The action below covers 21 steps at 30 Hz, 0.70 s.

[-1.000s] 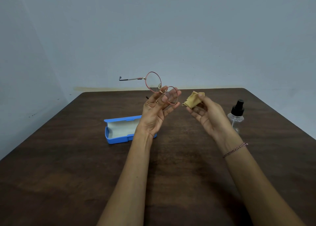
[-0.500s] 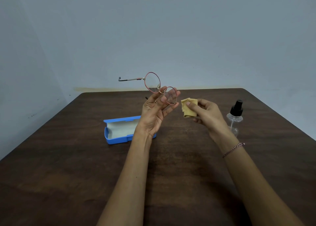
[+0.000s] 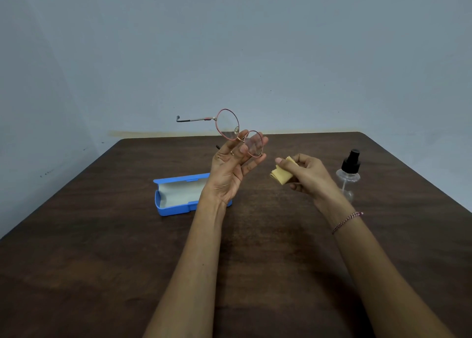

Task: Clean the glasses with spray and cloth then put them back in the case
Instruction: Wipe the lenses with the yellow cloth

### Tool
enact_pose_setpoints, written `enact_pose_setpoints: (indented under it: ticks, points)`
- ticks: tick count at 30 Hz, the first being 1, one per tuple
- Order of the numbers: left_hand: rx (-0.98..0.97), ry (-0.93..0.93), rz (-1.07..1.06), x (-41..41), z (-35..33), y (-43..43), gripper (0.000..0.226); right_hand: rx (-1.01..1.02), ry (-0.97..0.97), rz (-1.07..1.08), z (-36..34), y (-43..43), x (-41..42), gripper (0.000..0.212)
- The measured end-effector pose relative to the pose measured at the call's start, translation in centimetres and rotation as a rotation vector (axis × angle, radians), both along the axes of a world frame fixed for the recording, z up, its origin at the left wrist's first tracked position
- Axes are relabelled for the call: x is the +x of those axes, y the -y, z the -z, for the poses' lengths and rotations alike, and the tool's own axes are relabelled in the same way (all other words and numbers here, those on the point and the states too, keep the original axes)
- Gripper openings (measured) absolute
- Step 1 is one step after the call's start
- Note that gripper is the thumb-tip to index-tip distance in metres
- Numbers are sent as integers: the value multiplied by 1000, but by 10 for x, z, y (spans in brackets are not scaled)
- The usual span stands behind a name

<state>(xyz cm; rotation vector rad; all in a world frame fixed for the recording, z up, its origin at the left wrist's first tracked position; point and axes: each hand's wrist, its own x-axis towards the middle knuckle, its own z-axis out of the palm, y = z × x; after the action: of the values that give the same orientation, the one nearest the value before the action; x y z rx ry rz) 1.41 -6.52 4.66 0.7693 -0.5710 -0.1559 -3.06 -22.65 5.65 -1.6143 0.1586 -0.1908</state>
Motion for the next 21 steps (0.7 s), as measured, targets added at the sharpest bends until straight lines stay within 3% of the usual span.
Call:
enact_pose_setpoints:
  ticks: [6,14,18,21]
  points:
    - [27,1,4,2,3,2,41,76,9,57,-1,-1,2,29]
    - [117,3,16,0,1,8,44,517,161,-44,-14,-3,1,26]
    - [113,-22,13,2,1,7,48,623,183,-79,-14,-1,3,17]
    - [117,-13,8,2,1,7,45,580,192,-41,-11,1,5,4]
